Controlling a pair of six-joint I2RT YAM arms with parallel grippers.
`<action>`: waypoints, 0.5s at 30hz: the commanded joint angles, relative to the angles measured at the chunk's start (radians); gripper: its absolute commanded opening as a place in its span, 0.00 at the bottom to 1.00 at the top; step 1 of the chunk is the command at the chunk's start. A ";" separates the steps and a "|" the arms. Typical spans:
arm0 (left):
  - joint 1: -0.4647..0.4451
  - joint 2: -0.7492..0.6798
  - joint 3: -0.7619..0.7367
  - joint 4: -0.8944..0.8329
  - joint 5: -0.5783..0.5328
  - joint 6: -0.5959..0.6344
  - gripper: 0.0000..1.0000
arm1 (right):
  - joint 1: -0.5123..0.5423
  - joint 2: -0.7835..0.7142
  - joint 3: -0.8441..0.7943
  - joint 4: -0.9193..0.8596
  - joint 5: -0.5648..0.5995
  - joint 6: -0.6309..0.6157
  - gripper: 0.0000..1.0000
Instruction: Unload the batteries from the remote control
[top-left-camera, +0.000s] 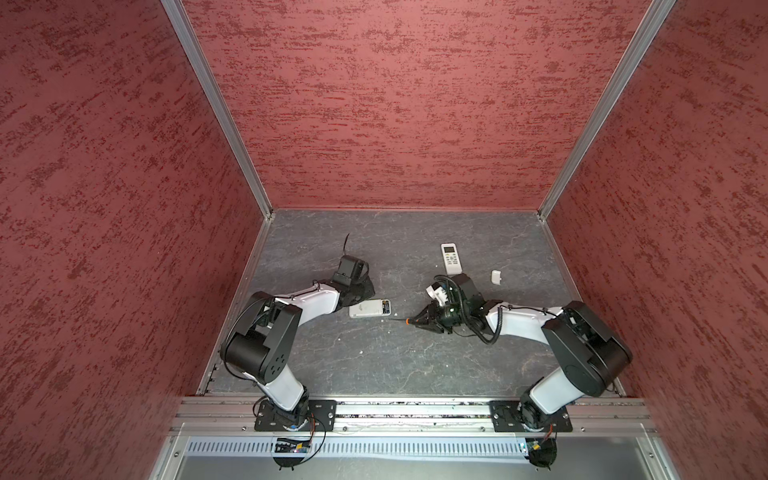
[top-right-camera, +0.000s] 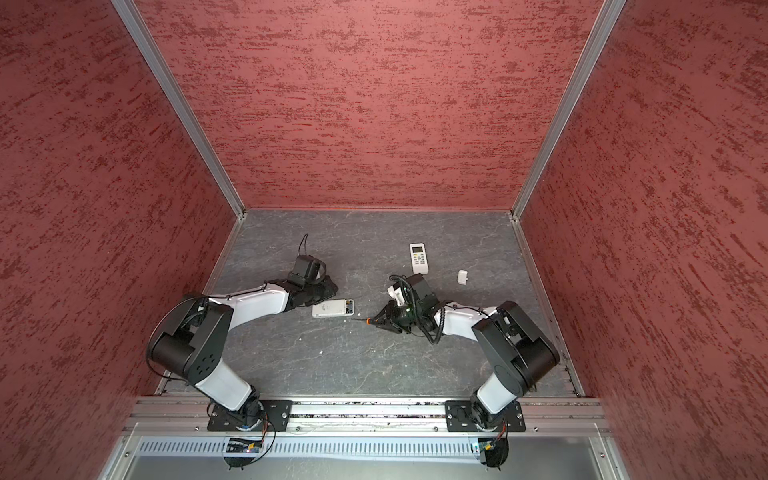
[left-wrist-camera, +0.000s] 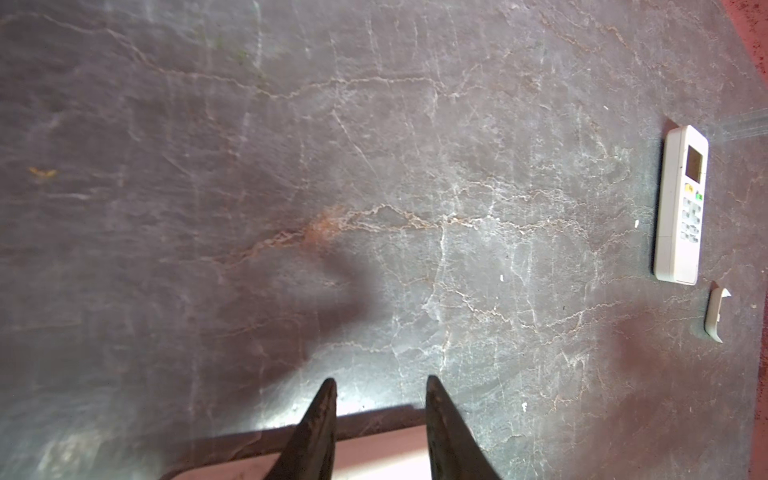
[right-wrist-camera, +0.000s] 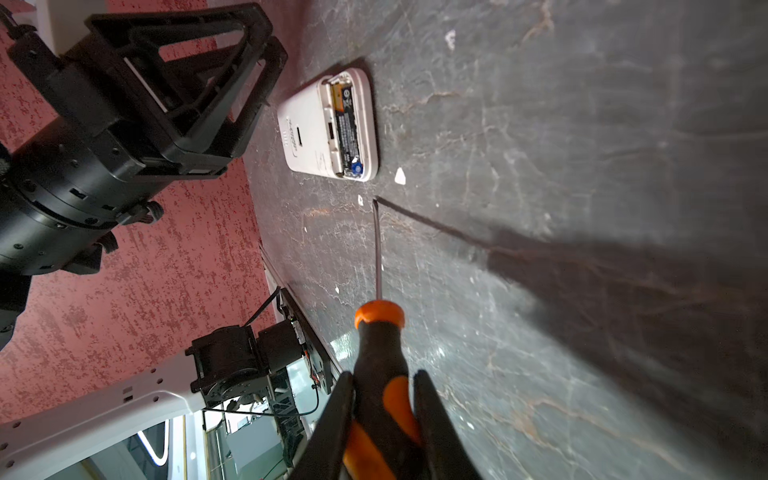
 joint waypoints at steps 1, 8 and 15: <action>0.004 0.019 -0.010 0.035 0.014 -0.001 0.36 | 0.005 0.016 0.009 0.044 -0.001 0.016 0.00; 0.000 0.027 -0.044 0.047 0.023 -0.018 0.33 | 0.006 0.033 0.017 0.063 0.027 0.023 0.00; -0.009 0.019 -0.079 0.041 0.026 -0.032 0.32 | 0.003 0.054 0.031 0.097 0.040 0.044 0.00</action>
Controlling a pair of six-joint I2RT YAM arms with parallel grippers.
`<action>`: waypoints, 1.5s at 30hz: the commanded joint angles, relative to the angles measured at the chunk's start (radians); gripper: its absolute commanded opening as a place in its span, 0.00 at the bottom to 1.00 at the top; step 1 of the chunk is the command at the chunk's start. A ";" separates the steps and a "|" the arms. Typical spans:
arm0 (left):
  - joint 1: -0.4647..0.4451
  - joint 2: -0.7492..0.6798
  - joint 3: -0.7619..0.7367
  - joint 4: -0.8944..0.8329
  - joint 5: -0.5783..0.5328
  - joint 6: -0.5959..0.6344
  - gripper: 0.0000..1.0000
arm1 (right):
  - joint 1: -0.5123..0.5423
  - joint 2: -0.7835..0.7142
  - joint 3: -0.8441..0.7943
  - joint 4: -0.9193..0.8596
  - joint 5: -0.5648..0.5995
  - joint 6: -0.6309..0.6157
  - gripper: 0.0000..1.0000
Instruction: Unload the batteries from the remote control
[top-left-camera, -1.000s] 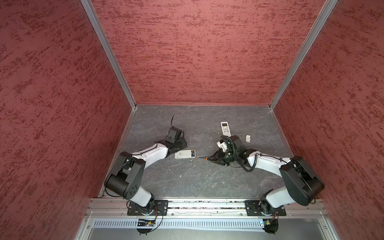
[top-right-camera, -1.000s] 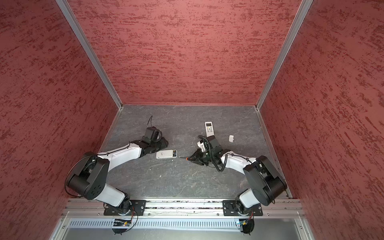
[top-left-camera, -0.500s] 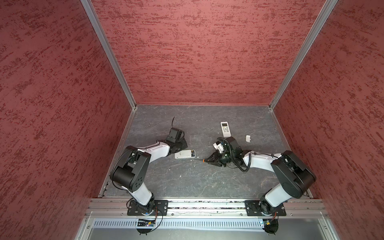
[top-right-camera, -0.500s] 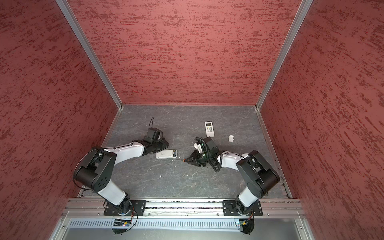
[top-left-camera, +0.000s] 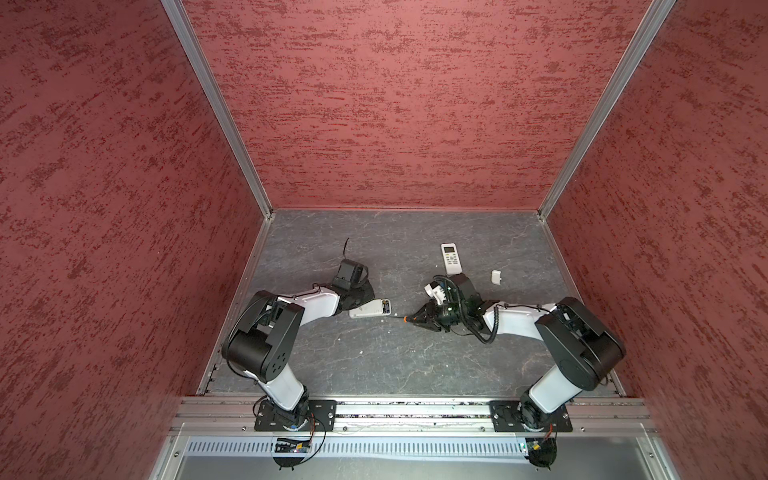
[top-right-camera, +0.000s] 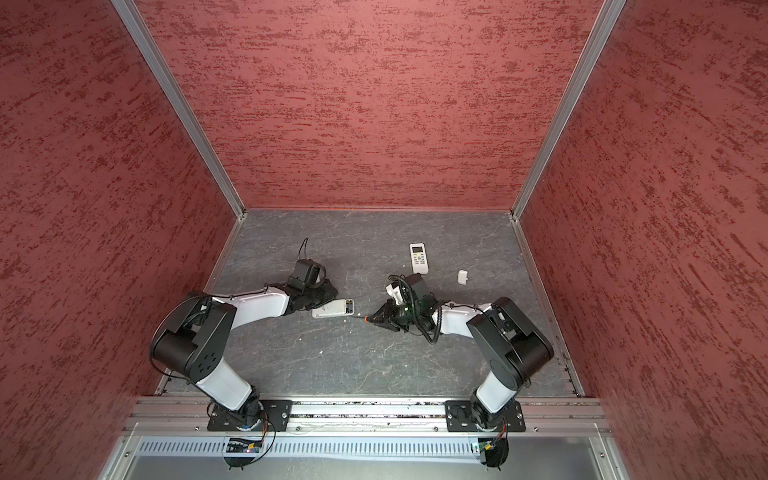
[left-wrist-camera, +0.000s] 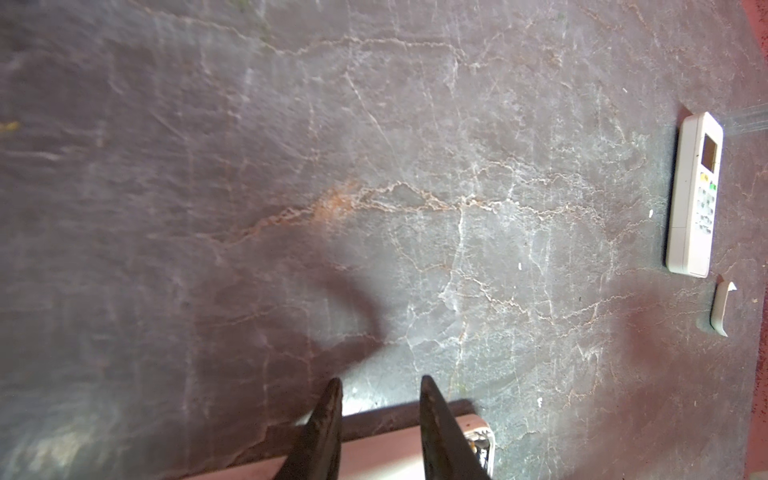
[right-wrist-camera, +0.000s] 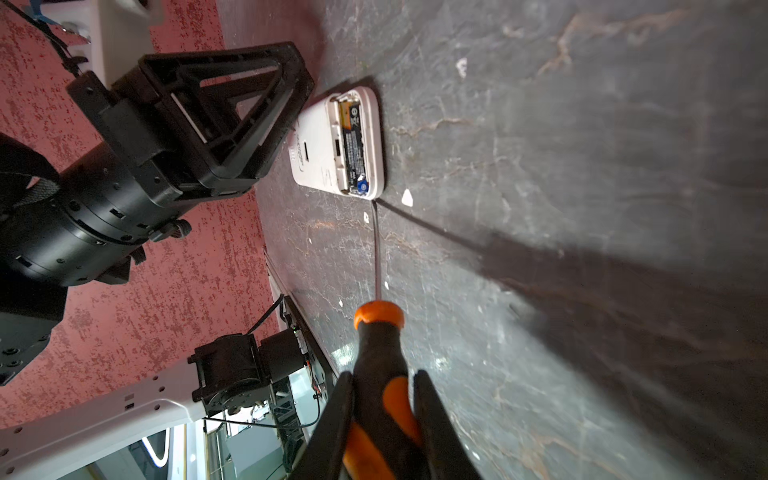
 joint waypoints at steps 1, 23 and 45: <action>-0.010 0.007 -0.035 -0.010 0.010 -0.016 0.32 | 0.003 0.017 0.030 0.025 0.036 0.022 0.00; -0.121 -0.231 -0.172 -0.111 -0.106 -0.159 0.32 | -0.076 -0.008 0.061 -0.131 0.024 -0.100 0.00; -0.094 -0.415 -0.070 -0.075 -0.063 -0.168 0.36 | -0.116 -0.112 -0.013 0.227 -0.133 0.076 0.00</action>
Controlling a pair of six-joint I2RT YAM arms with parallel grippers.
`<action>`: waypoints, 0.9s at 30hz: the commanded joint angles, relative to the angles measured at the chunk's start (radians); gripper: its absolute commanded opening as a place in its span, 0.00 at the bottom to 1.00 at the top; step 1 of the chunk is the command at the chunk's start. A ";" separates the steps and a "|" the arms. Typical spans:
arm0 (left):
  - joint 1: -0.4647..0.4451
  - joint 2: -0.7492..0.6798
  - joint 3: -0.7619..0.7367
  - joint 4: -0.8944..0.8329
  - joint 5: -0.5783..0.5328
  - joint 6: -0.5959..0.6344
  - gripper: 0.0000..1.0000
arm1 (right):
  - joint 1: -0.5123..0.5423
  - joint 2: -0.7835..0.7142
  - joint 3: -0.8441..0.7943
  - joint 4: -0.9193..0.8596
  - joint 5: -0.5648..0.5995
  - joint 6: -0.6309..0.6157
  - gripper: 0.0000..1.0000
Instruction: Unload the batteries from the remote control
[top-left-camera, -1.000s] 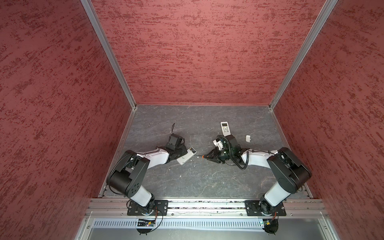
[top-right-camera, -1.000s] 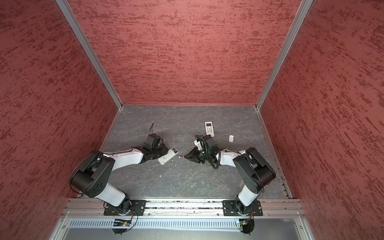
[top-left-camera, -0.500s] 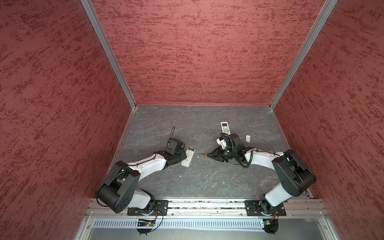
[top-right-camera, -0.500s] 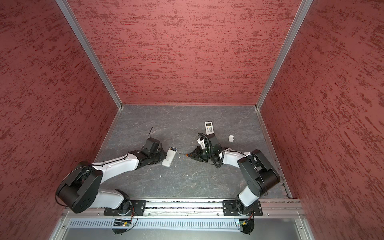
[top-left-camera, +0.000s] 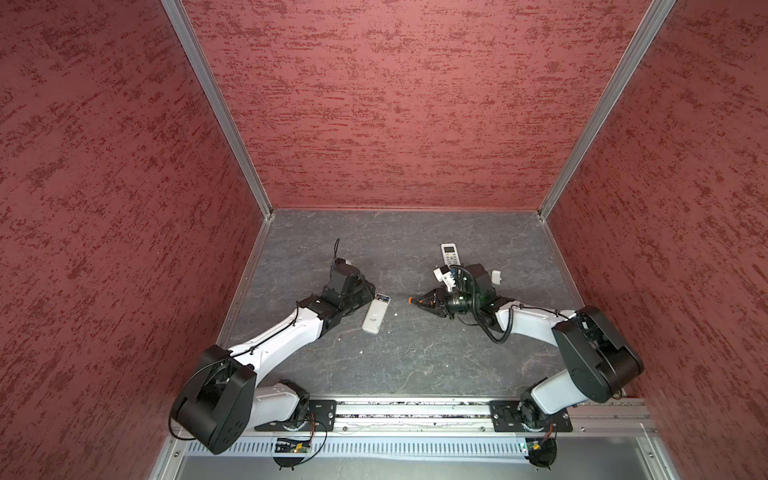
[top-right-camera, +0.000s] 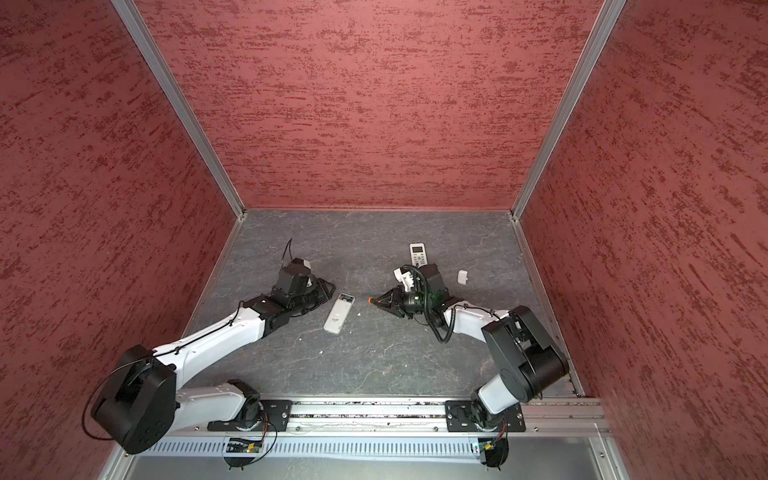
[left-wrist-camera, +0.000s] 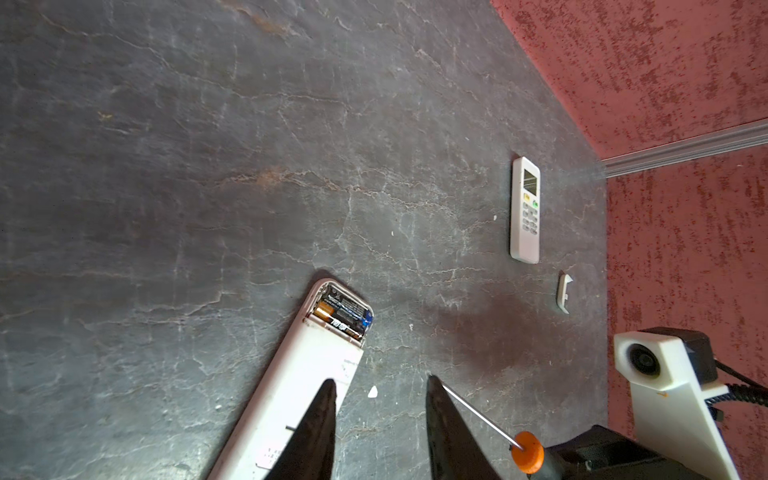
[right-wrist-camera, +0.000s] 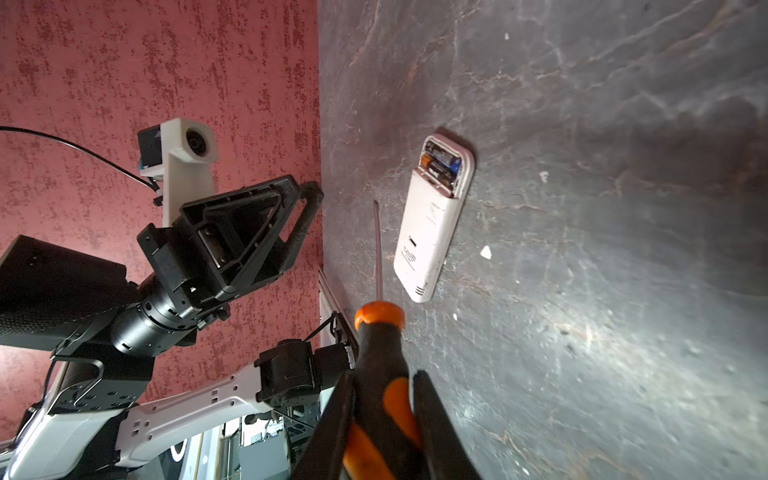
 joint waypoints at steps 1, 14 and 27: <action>0.004 -0.016 0.014 0.020 0.017 -0.009 0.36 | -0.009 -0.015 0.008 0.078 -0.035 0.032 0.00; 0.006 -0.016 -0.008 0.058 0.035 -0.022 0.36 | -0.010 -0.018 0.003 0.110 -0.035 0.058 0.00; -0.020 0.021 -0.005 0.146 0.069 -0.044 0.42 | -0.010 -0.008 -0.020 0.193 0.008 0.117 0.00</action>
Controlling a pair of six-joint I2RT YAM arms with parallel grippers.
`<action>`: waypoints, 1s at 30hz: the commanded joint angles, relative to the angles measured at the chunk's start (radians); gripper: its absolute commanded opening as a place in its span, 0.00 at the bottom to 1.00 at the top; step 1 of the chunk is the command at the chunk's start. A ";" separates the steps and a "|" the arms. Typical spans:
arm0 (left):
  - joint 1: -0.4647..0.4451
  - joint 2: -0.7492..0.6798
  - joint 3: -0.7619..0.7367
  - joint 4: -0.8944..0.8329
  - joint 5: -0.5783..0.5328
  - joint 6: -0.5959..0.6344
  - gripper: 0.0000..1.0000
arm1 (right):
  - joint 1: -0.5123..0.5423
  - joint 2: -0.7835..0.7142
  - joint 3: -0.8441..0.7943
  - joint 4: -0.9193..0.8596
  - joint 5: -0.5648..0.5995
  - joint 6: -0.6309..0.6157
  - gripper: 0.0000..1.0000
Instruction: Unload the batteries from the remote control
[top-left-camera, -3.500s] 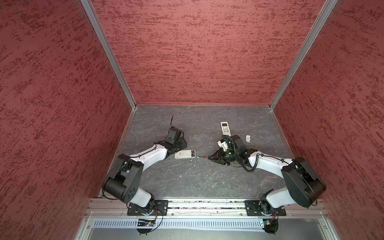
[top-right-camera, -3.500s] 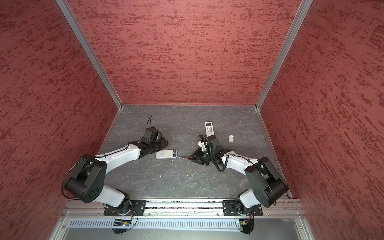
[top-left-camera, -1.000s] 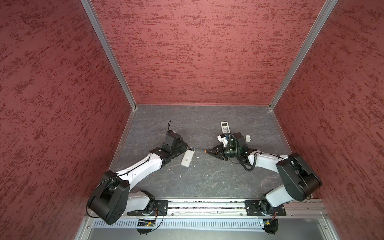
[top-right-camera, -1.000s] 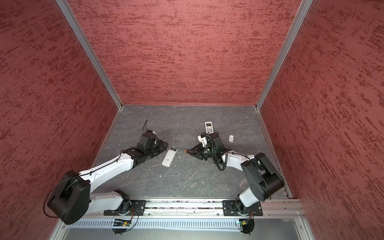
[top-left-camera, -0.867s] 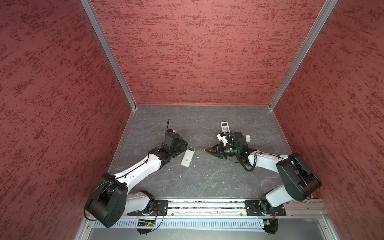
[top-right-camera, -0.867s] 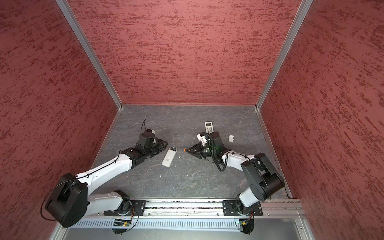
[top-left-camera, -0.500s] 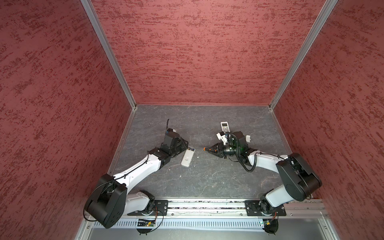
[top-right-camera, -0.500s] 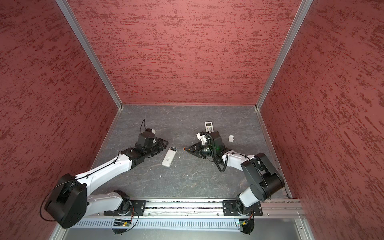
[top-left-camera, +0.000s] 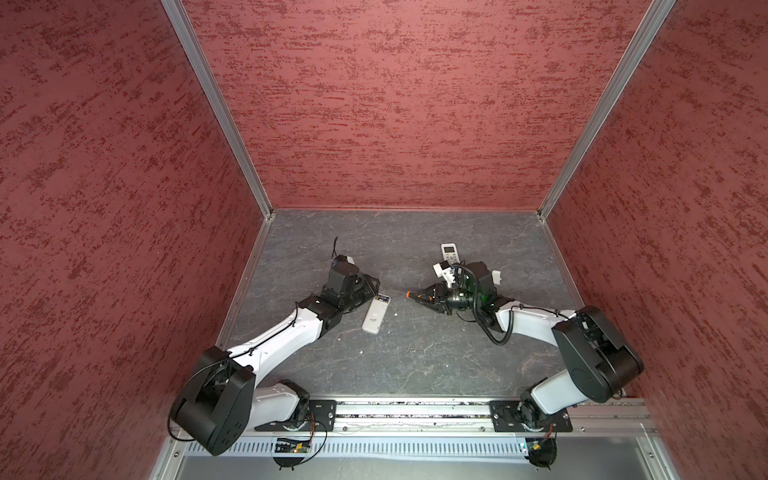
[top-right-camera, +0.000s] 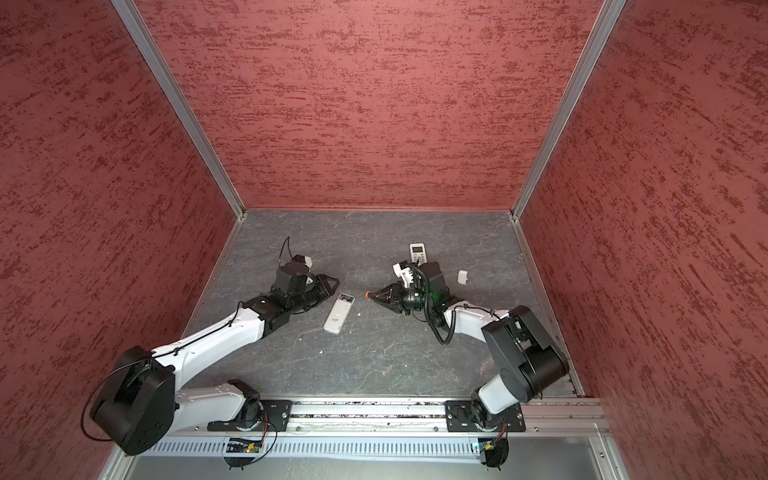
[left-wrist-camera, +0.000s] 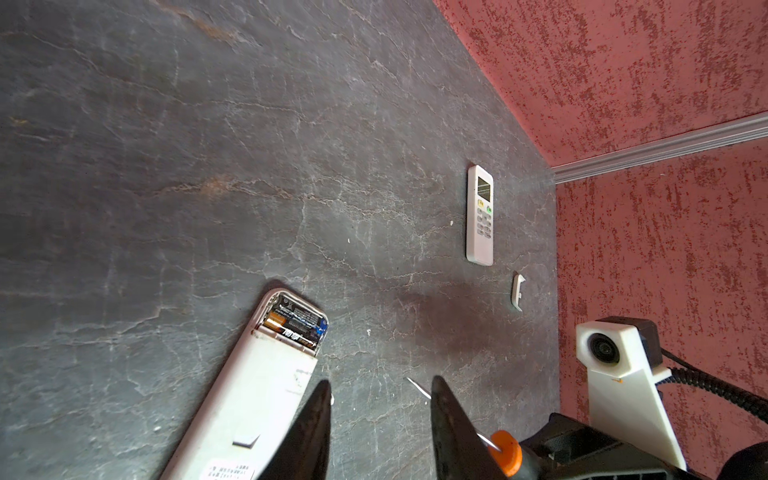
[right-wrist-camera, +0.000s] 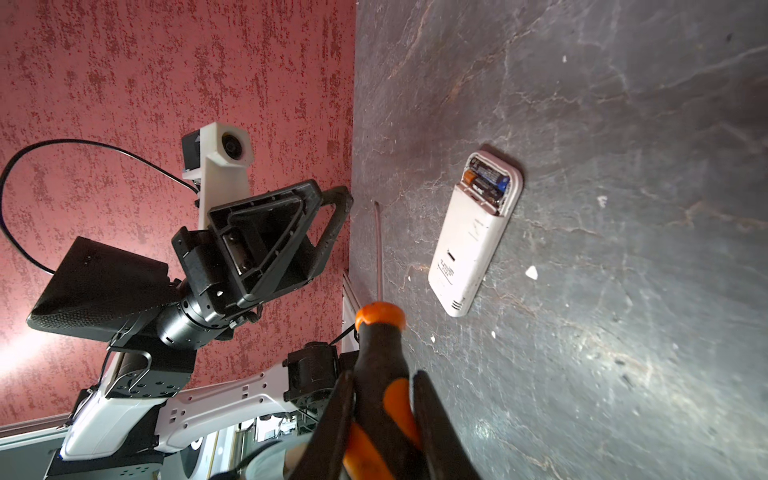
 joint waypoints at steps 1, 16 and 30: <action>-0.022 0.019 -0.002 0.070 0.019 -0.018 0.42 | -0.007 -0.004 -0.021 0.098 0.033 0.048 0.00; -0.124 0.131 0.048 0.311 0.039 -0.124 0.50 | -0.007 0.101 -0.011 0.434 0.063 0.211 0.00; -0.178 0.225 0.090 0.387 0.064 -0.164 0.44 | -0.006 0.108 -0.006 0.451 0.081 0.214 0.00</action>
